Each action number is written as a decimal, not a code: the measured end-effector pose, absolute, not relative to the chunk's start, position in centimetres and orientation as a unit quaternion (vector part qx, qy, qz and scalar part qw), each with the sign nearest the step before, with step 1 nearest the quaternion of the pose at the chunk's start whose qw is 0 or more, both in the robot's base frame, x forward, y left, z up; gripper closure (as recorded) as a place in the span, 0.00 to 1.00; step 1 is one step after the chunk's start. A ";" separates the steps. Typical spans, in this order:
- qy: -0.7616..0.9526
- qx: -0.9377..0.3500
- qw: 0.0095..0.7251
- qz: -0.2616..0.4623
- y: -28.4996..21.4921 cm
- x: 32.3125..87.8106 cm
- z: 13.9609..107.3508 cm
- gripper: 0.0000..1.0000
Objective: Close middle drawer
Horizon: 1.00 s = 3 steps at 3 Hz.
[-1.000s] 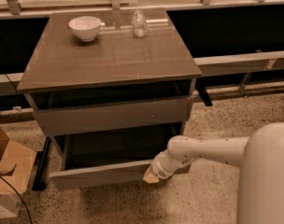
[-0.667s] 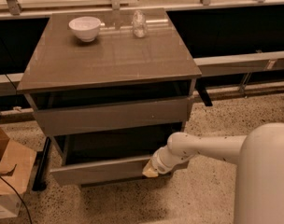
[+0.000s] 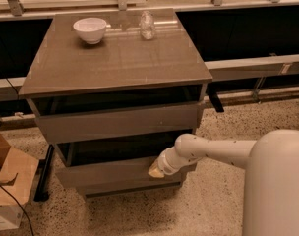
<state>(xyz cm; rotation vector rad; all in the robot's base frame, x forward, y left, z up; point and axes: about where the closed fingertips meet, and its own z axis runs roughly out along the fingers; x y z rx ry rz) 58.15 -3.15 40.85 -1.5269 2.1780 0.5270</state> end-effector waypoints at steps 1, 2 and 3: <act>0.780 -0.552 0.230 0.183 -2.6 60.2 41.4 0.16; 0.778 -0.552 0.237 0.183 -2.3 61.1 41.7 0.00; 0.778 -0.552 0.237 0.183 -2.3 61.1 41.8 0.00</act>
Offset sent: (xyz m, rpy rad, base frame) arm 0.0484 0.0085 0.0189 0.0309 -0.0779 -0.0126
